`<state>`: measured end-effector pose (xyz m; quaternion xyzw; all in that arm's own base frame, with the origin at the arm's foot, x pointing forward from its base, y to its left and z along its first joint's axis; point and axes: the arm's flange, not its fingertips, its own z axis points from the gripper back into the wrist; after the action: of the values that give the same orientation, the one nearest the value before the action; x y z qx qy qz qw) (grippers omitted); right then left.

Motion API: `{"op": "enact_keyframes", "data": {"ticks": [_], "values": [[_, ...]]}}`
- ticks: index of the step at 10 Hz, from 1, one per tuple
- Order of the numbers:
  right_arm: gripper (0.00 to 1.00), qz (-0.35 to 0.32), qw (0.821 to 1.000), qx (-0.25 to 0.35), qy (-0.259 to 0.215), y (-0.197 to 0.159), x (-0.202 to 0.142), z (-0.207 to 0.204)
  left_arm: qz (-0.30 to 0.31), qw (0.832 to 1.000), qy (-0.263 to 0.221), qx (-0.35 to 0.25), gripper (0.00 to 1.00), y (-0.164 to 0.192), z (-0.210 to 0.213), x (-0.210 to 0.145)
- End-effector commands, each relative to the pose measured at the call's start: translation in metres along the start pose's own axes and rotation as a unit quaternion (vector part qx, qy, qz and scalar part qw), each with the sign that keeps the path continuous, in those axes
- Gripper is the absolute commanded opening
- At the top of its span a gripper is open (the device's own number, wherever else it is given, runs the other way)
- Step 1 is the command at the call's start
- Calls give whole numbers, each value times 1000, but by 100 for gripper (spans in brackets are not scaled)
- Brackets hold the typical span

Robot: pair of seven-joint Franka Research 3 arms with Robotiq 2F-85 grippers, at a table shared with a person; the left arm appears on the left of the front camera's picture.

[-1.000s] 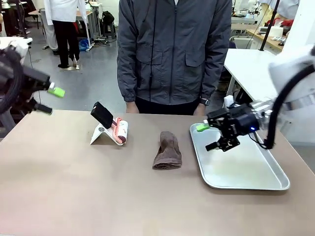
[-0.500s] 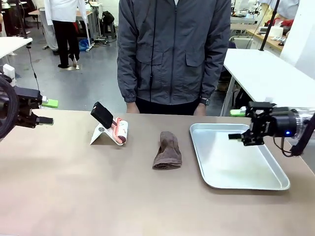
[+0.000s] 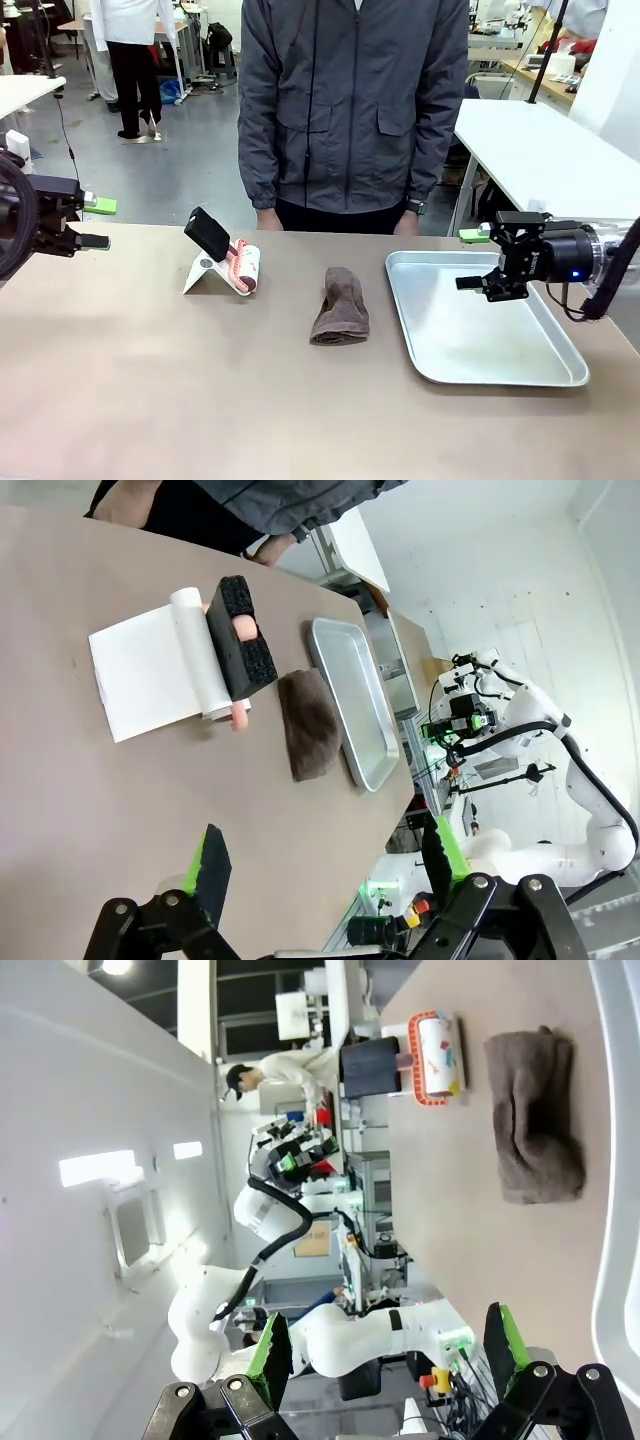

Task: Clean the surface of the table.
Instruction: Return the Lint Roller and towel to their original positions.

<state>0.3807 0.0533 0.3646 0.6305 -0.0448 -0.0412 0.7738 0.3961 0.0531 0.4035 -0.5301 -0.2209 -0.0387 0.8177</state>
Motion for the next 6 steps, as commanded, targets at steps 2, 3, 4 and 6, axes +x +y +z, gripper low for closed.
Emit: {"op": "enact_keyframes", "data": {"ticks": [2, 3, 4, 6], "values": [[100, -4, 1000, -8, -1, 4, 0, 6, 0, 1000, -3, 5, 100, -3, 0, -6], [100, -4, 1000, -8, -1, 4, 0, 6, 0, 1000, -3, 5, 100, -3, 0, -6], [100, -4, 1000, -8, -1, 4, 0, 6, 0, 1000, -3, 5, 100, -3, 0, -6], [100, -4, 1000, -8, -1, 4, 0, 6, 0, 1000, -3, 5, 100, -3, 0, -6]]}}
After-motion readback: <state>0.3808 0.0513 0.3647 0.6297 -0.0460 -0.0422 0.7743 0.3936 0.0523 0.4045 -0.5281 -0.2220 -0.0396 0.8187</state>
